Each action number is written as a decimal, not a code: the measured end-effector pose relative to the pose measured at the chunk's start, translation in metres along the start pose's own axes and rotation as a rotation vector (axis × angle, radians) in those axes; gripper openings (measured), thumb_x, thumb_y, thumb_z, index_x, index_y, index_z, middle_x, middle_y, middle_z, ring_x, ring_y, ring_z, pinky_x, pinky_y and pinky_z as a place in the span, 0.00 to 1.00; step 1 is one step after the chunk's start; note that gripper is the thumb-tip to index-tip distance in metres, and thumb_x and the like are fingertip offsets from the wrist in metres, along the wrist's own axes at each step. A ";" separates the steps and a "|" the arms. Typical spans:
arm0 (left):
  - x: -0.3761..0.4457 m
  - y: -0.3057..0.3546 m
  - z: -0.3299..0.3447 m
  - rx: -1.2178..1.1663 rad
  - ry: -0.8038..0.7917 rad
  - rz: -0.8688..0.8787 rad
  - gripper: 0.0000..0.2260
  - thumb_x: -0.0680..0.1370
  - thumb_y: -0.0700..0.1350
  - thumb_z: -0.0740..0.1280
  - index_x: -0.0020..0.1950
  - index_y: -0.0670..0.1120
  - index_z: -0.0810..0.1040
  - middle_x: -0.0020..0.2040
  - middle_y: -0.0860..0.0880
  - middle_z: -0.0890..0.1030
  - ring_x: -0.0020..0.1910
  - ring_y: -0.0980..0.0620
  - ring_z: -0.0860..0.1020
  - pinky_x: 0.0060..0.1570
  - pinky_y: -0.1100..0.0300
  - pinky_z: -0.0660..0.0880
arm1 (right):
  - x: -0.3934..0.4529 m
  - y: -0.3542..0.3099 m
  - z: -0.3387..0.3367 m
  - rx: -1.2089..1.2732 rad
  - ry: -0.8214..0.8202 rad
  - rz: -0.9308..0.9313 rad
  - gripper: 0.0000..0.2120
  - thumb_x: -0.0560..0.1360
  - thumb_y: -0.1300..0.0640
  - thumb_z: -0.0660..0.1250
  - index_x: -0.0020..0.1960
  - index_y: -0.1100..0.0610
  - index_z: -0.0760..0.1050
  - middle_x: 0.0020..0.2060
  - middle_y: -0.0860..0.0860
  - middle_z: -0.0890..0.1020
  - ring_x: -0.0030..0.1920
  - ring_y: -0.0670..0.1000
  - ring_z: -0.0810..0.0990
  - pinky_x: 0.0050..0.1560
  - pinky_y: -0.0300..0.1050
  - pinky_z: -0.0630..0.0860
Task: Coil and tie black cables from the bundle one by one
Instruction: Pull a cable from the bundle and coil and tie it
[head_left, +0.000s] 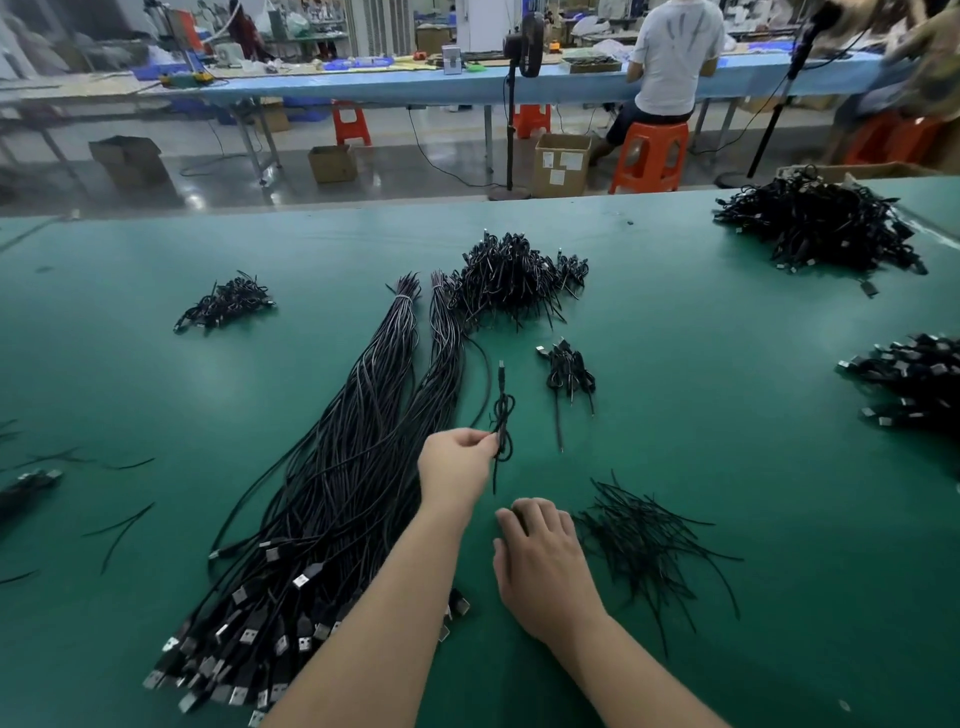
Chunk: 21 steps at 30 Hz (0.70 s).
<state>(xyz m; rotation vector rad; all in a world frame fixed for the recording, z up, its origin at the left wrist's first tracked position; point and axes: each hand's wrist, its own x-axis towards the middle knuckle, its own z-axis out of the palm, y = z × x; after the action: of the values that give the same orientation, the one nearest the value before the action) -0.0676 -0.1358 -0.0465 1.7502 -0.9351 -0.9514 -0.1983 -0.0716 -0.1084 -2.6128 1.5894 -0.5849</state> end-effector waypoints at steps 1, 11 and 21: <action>0.010 0.004 0.008 0.011 0.007 -0.002 0.07 0.76 0.45 0.73 0.39 0.47 0.84 0.23 0.56 0.76 0.26 0.54 0.72 0.32 0.60 0.71 | -0.001 0.001 0.003 -0.005 0.015 -0.003 0.11 0.76 0.52 0.62 0.56 0.54 0.76 0.52 0.51 0.78 0.55 0.55 0.76 0.55 0.50 0.76; 0.107 0.014 0.060 0.154 0.115 -0.114 0.03 0.77 0.43 0.72 0.44 0.45 0.82 0.46 0.42 0.85 0.42 0.41 0.85 0.44 0.48 0.84 | -0.001 0.003 0.009 0.000 0.019 -0.001 0.11 0.75 0.52 0.60 0.54 0.53 0.76 0.50 0.49 0.77 0.53 0.53 0.75 0.54 0.49 0.76; 0.127 0.029 0.111 0.347 0.076 -0.009 0.04 0.79 0.42 0.68 0.50 0.48 0.82 0.49 0.47 0.83 0.45 0.46 0.79 0.40 0.58 0.74 | 0.001 0.004 0.009 0.008 0.036 -0.032 0.12 0.64 0.54 0.65 0.47 0.52 0.74 0.47 0.48 0.74 0.49 0.52 0.74 0.48 0.46 0.73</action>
<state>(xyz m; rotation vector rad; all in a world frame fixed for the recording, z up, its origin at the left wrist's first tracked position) -0.1189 -0.2956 -0.0774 2.0656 -1.0924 -0.7540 -0.1983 -0.0759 -0.1176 -2.6415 1.5544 -0.6426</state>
